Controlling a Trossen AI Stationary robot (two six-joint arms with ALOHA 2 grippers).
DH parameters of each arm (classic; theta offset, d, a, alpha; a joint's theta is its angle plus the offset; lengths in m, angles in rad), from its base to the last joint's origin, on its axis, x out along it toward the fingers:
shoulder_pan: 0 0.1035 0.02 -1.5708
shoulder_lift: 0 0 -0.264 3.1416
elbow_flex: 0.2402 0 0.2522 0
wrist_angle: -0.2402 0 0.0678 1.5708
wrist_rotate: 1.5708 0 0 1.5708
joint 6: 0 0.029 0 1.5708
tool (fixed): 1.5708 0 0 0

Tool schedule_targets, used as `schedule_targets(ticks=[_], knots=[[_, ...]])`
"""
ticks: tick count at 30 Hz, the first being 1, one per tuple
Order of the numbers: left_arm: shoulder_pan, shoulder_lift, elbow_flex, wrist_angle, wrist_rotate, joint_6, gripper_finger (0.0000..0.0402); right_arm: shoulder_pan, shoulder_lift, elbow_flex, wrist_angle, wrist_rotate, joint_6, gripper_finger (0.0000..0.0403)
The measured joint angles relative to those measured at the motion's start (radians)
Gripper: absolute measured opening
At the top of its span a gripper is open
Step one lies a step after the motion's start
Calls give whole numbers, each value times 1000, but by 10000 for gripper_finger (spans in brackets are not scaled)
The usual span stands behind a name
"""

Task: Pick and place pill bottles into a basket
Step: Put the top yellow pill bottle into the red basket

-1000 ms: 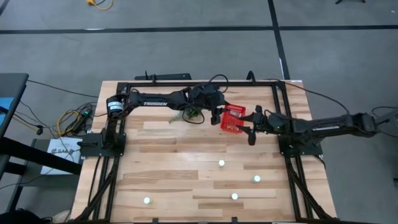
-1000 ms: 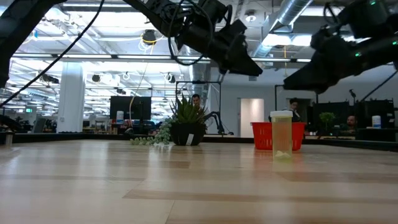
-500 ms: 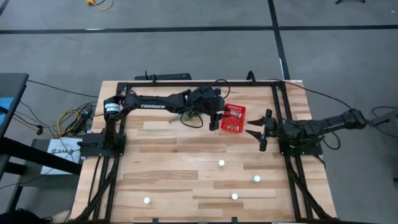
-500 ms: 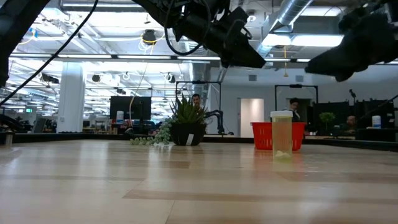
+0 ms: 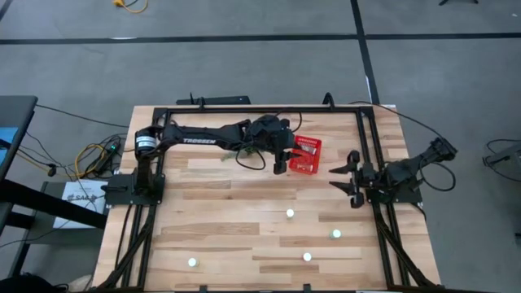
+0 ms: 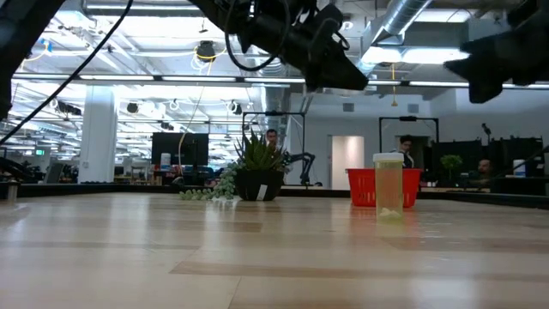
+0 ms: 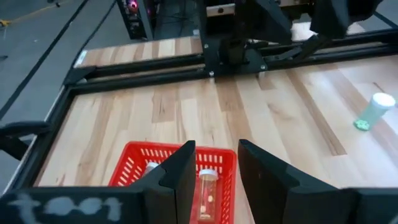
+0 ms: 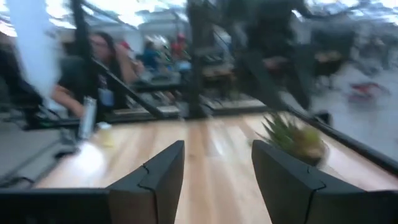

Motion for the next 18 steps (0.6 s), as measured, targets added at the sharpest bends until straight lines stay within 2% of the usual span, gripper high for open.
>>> schedule_targets(ticks=[4, 9, 18], knots=[[-11, -26, 0, -26, 0, -17, 110, 8, 2, 0, 30, -144, -28, 179], [-51, -38, 0, -80, 0, -25, 110, -7, 2, 0, -13, -289, 17, 173], [-150, -44, 0, -224, -1, -75, 110, -15, 5, -1, -32, -328, 28, 173]])
